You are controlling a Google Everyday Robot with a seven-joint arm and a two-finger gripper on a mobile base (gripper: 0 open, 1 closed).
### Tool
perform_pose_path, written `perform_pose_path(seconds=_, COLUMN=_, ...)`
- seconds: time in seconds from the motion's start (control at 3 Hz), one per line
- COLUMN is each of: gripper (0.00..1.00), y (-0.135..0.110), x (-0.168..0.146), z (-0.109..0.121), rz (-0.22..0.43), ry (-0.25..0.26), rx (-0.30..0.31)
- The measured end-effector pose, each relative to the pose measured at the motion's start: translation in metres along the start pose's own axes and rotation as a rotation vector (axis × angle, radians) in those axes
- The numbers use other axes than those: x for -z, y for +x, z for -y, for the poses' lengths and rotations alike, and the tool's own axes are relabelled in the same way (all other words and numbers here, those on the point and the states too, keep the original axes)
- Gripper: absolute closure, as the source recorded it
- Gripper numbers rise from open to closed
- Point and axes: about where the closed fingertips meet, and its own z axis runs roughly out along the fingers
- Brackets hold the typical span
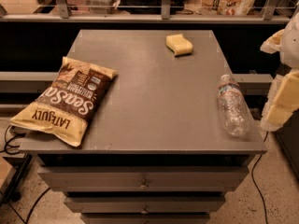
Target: Move water bottle near brown chip bag
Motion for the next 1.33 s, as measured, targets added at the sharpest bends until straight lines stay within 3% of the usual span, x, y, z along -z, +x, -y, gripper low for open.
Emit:
perform_pose_path(seconds=0.33, gripper=0.00, y=-0.001, x=0.001, z=0.000, rz=0.003, ry=0.006, rx=-0.003)
perform_pose_path(seconds=0.67, gripper=0.00, y=-0.004, x=-0.003, z=0.002, rz=0.040, ry=0.016, rx=-0.071)
perform_pose_path(seconds=1.0, gripper=0.00, y=-0.013, x=-0.020, z=0.004, rz=0.089, ry=-0.002, rx=-0.191)
perform_pose_path(seconds=1.33, gripper=0.00, y=-0.017, x=-0.044, z=0.014, rz=0.085, ry=0.004, rx=-0.330)
